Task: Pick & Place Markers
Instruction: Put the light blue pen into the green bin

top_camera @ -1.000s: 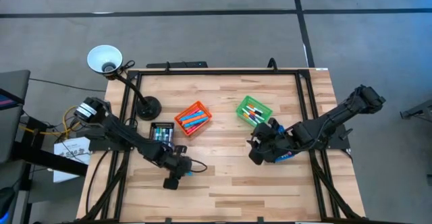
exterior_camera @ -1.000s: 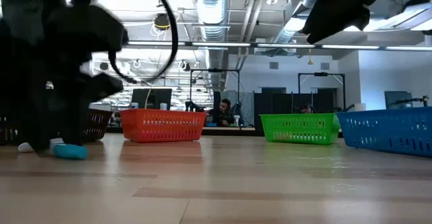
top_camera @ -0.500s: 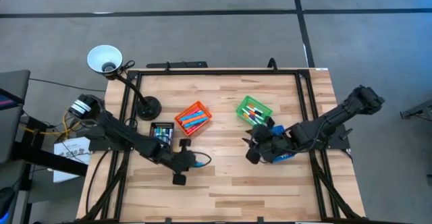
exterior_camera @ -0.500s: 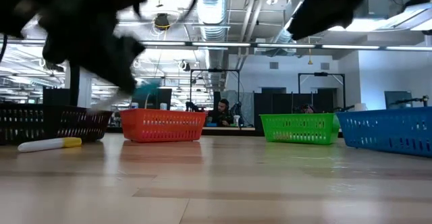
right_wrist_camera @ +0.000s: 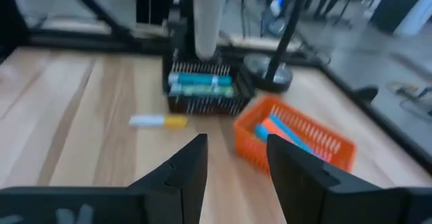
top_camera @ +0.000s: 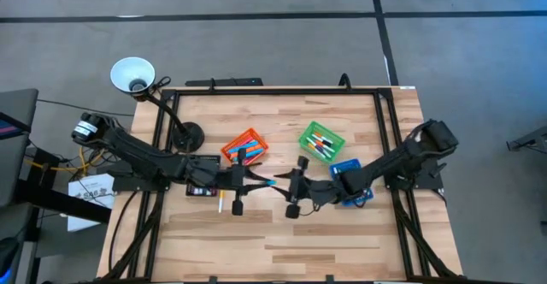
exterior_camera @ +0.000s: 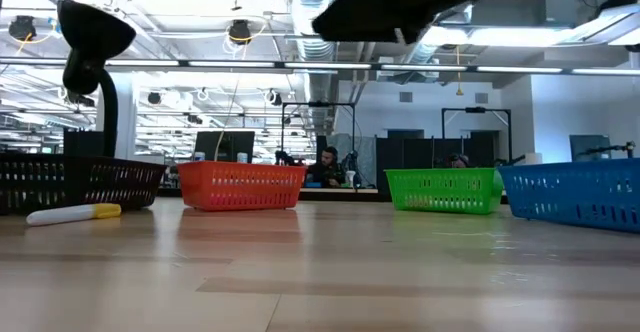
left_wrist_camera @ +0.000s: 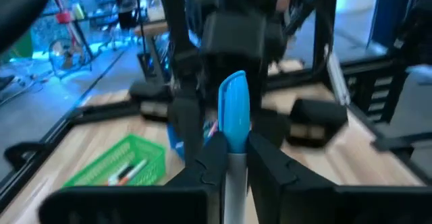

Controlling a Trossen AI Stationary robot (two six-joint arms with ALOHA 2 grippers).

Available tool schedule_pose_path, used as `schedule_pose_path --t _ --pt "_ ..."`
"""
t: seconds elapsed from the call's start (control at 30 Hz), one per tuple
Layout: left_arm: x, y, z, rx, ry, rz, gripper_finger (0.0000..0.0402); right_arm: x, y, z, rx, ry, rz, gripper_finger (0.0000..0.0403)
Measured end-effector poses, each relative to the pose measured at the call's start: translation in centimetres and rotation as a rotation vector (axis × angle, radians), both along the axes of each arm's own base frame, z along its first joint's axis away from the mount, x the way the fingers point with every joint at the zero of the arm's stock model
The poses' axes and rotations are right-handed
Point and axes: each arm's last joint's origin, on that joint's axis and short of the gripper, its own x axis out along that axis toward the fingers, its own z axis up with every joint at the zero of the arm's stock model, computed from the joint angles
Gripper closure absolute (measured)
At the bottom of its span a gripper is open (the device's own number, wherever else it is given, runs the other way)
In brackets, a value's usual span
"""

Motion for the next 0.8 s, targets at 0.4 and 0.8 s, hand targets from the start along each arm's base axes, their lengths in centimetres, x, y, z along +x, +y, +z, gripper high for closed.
schedule_pose_path --t 0.4,0.8 --pt "0.5 0.2 -0.4 -0.011 -0.003 -0.019 0.0354 1.9 -0.7 0.5 0.023 -0.228 0.003 0.0261" --pt "0.5 0.0 -0.3 -0.014 -0.013 -0.015 0.0355 2.1 -1.2 -0.4 0.078 -0.140 0.092 0.0279"
